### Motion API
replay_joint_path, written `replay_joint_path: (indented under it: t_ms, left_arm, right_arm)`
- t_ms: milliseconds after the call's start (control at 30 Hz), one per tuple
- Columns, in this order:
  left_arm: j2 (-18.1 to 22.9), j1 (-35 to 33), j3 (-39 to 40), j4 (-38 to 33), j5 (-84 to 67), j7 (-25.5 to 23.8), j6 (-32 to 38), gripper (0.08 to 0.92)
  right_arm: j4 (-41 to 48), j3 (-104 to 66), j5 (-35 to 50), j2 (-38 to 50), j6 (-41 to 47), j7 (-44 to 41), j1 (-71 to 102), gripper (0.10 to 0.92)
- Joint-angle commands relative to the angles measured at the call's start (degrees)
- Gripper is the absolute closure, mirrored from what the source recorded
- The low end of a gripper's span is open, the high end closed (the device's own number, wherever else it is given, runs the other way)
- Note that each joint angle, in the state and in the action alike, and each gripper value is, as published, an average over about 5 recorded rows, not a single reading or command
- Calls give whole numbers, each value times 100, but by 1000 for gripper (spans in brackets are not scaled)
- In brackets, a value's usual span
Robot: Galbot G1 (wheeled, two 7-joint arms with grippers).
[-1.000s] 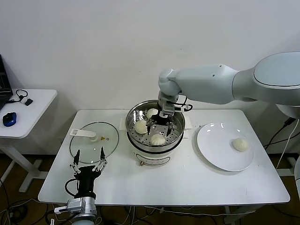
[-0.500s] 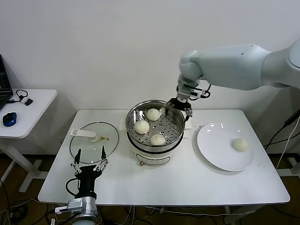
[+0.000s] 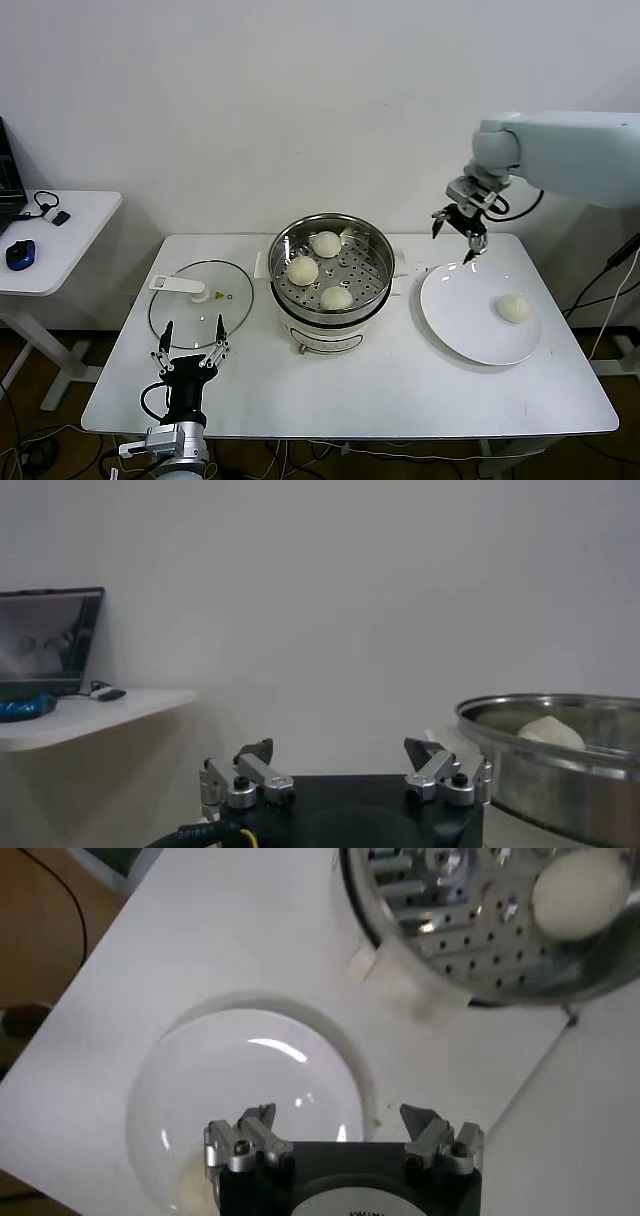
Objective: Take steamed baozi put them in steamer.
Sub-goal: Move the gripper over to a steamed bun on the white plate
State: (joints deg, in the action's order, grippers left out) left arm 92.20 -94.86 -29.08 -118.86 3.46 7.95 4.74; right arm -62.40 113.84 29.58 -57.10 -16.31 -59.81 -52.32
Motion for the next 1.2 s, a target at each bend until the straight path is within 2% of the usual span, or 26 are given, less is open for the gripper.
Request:
replay_joint_path:
  t_ms: [33, 567, 767, 1200]
  left_arm:
    - [111, -4, 15, 55, 72, 21, 17, 177]
    - [178, -59, -5, 164, 240, 70, 48, 177]
    - [191, -80, -6, 181, 271, 74, 55, 177]
    - [193, -102, -4, 216, 298, 84, 91, 177]
  right_arm:
    - [518, -619, -648, 1175, 394, -242, 948, 203]
    - [2275, -2514, -1764, 1342, -406, -382, 2840, 203]
    - [2454, -2908, -2113, 1359, -532, -352, 3189, 203]
    - [3052, -3517, -2329, 1148, -733, -298, 3738, 203]
